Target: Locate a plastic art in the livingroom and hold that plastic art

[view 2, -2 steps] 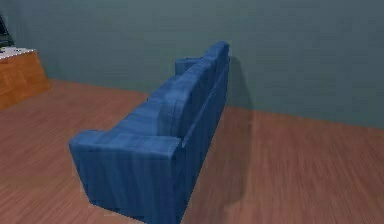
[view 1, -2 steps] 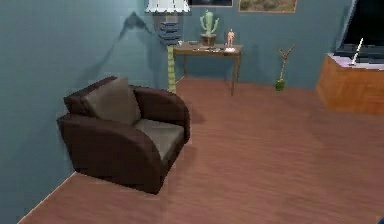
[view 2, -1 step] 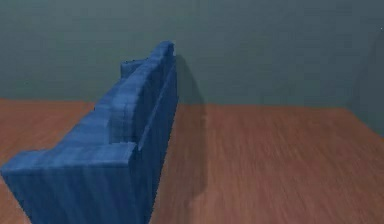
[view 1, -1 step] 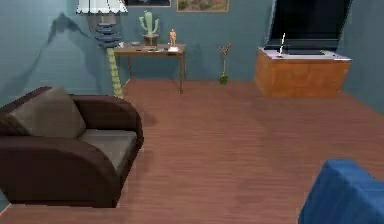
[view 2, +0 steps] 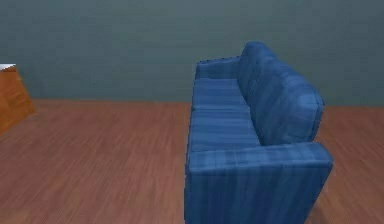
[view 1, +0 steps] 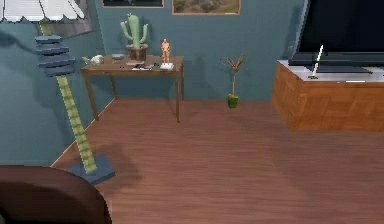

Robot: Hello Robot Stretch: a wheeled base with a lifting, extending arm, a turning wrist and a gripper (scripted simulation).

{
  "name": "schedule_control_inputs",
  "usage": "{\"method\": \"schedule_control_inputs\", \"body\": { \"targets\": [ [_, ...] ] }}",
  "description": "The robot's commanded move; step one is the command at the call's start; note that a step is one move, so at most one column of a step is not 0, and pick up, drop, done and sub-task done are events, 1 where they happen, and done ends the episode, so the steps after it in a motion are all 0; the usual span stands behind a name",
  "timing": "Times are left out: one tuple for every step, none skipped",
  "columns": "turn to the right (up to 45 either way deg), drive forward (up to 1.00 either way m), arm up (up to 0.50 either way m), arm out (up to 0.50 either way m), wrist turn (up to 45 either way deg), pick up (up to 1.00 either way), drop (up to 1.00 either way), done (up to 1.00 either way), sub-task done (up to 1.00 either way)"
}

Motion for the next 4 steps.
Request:
{"method": "schedule_control_inputs", "body": {
  "targets": [
    [0.0, 0.2, 0.0, 0.0, 0.0, 0.0, 0.0, 0.0, 0.0],
    [12.0, 0.0, 0.0, 0.0, 0.0, 0.0, 0.0, 0.0, 0.0],
    [0.0, 1.0, 0.0, 0.0, 0.0, 0.0, 0.0, 0.0, 0.0],
    [0.0, 0.65, 0.0, 0.0, 0.0, 0.0, 0.0, 0.0, 0.0]
  ]
}}
